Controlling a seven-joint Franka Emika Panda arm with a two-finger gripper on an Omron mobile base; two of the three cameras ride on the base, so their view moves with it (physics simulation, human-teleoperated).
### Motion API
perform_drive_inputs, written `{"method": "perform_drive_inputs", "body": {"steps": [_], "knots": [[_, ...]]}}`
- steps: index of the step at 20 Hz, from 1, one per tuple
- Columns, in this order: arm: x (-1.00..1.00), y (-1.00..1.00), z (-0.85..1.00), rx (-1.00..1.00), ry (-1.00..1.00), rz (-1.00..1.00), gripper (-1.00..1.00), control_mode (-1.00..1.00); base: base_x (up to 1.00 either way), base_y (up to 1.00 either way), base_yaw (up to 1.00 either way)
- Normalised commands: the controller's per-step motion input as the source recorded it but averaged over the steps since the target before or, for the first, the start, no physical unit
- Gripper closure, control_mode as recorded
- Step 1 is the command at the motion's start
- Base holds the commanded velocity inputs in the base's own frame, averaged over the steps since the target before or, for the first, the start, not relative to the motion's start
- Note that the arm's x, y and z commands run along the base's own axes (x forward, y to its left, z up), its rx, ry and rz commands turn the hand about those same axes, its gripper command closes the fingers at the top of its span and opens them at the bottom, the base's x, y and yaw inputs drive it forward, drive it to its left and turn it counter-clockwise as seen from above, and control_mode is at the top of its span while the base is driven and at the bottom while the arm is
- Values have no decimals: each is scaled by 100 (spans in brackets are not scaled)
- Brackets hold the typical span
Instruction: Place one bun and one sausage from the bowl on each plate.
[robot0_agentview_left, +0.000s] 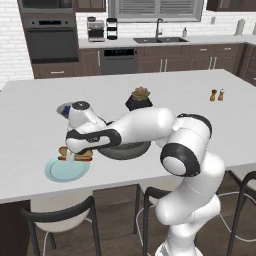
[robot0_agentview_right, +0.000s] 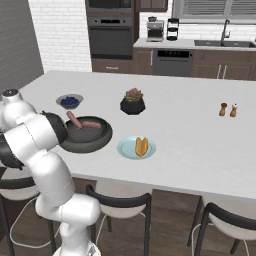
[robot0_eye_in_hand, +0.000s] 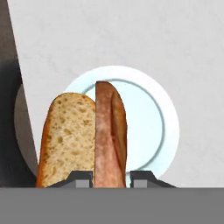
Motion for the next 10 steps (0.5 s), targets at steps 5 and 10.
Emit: {"method": "perform_drive_inputs", "body": {"steps": [5,10], "knots": [[52,5,-31,0,0,0,100,-100,0,0,0],[-4,0,-26,0,-1,0,100,-100,0,0,0]]}}
